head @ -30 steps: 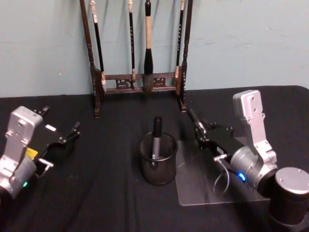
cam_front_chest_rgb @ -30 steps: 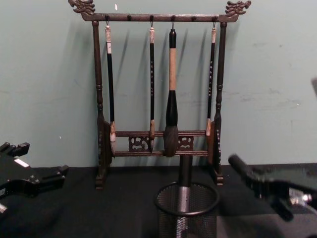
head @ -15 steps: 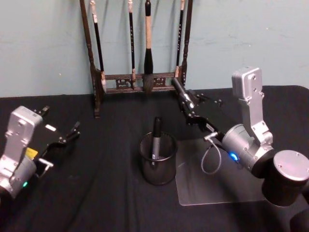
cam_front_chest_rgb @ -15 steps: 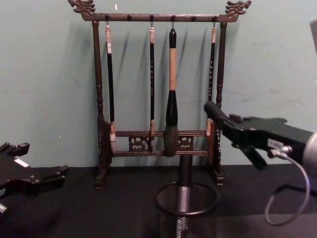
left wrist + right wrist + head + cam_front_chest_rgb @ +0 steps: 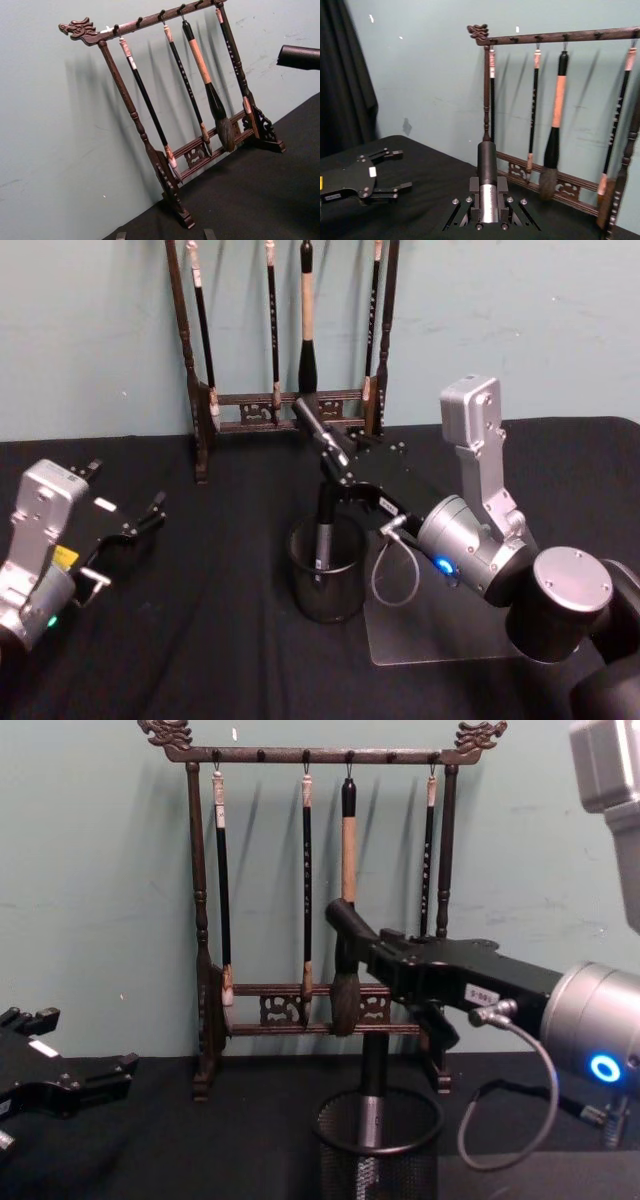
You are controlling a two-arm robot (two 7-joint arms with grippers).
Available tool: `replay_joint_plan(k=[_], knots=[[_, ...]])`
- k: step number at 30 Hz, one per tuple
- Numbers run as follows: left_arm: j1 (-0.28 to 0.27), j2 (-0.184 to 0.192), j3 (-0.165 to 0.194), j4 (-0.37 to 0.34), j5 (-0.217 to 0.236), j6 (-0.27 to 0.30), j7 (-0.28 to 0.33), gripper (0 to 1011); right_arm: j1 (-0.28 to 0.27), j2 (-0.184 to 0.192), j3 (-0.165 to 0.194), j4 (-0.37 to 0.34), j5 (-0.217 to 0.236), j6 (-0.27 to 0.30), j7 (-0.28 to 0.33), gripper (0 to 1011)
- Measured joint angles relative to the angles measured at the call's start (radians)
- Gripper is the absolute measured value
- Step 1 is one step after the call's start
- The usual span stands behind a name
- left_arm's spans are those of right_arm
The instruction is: Pick up the water-based marker from the table and place it into the pen holder.
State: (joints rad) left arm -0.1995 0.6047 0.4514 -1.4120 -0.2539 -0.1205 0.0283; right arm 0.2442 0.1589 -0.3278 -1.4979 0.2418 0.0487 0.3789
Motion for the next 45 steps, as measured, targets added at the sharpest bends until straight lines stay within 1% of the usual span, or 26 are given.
replay_joint_plan(k=[3,6,7,9,11,15,18,22,23,24,31,38,45], knots=[[0.000,0.000,0.000,0.000,0.000,0.000,0.000,1001,0.007,0.001,-0.014,0.012,0.010,-0.008,0.005,209],[0.000,0.000,0.000,0.000,0.000,0.000,0.000,1001,0.011,0.002,-0.021,0.019,0.015,-0.011,0.005,209],[0.000,0.000,0.000,0.000,0.000,0.000,0.000,1001,0.016,0.006,-0.031,0.026,0.024,-0.013,0.005,209],[0.000,0.000,0.000,0.000,0.000,0.000,0.000,1001,0.017,0.007,-0.032,0.027,0.026,-0.014,0.005,209],[0.000,0.000,0.000,0.000,0.000,0.000,0.000,1001,0.021,0.013,-0.043,0.032,0.038,-0.016,0.004,209],[0.000,0.000,0.000,0.000,0.000,0.000,0.000,1001,0.023,0.020,-0.054,0.034,0.053,-0.019,0.005,209],[0.000,0.000,0.000,0.000,0.000,0.000,0.000,1001,0.023,0.022,-0.058,0.034,0.058,-0.020,0.008,209],[0.000,0.000,0.000,0.000,0.000,0.000,0.000,1001,0.021,0.039,-0.076,0.030,0.084,-0.022,0.016,209],[0.000,0.000,0.000,0.000,0.000,0.000,0.000,1001,0.021,0.039,-0.076,0.030,0.084,-0.022,0.016,209],[0.000,0.000,0.000,0.000,0.000,0.000,0.000,1001,0.022,0.048,-0.084,0.027,0.093,-0.022,0.018,209],[0.000,0.000,0.000,0.000,0.000,0.000,0.000,1001,0.023,0.061,-0.096,0.021,0.105,-0.022,0.021,209],[0.000,0.000,0.000,0.000,0.000,0.000,0.000,1001,0.021,0.081,-0.111,0.007,0.126,-0.015,0.025,209],[0.000,0.000,0.000,0.000,0.000,0.000,0.000,1001,0.020,0.091,-0.121,0.005,0.131,-0.010,0.025,209]])
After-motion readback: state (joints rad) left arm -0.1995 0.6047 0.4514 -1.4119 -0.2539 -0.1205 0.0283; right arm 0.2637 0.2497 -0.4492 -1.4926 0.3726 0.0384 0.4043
